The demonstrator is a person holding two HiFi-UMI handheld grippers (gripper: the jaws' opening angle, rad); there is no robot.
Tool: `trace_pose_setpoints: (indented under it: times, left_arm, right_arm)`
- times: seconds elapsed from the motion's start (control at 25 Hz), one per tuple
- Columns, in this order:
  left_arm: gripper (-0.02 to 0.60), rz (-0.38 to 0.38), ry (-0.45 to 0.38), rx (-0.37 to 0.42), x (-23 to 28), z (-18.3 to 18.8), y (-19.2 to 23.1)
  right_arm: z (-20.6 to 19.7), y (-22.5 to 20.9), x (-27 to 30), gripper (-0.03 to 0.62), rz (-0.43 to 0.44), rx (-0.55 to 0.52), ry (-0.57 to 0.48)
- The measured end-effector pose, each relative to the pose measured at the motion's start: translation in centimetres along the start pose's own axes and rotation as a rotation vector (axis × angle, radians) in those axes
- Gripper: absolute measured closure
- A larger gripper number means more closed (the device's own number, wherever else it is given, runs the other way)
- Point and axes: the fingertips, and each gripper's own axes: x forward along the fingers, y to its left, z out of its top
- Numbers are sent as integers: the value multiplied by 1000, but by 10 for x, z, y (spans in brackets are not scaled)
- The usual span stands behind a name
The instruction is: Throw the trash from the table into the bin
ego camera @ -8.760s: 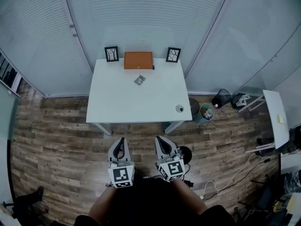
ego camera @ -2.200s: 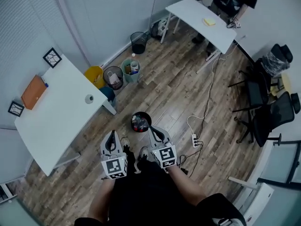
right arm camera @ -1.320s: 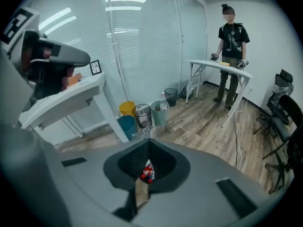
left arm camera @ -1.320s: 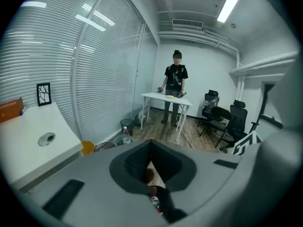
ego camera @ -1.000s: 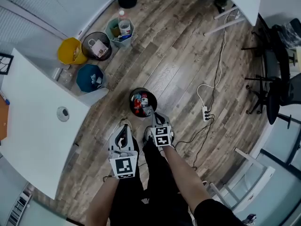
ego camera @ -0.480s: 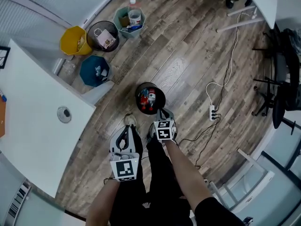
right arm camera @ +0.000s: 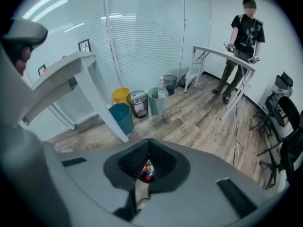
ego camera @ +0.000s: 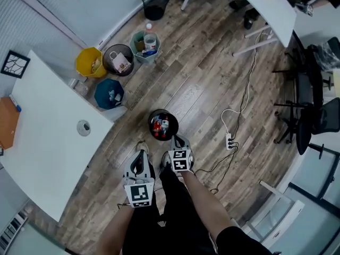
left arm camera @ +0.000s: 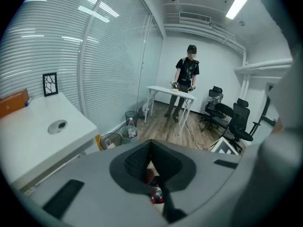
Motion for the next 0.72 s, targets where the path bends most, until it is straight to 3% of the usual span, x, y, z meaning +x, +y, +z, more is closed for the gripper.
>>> trace_pose_setpoints:
  times: [0.16,0.32,0.52,0.72]
  left_arm:
    - [583,32,-82,7,-34,61,-8]
    - [583,82,-171,-5,-83,105,-21]
    - [583,130,-242,-18,-136,130,-40]
    - [584,175,-314,-11,-173,144,-55]
  right_arm:
    - [63,9,-68,588,32,-3,-152]
    - [100,22,-140,588,59,-27,-287]
    - [122,36,-217,588,106,-52,-408]
    - [127,44,-257,588,181,-61,-480]
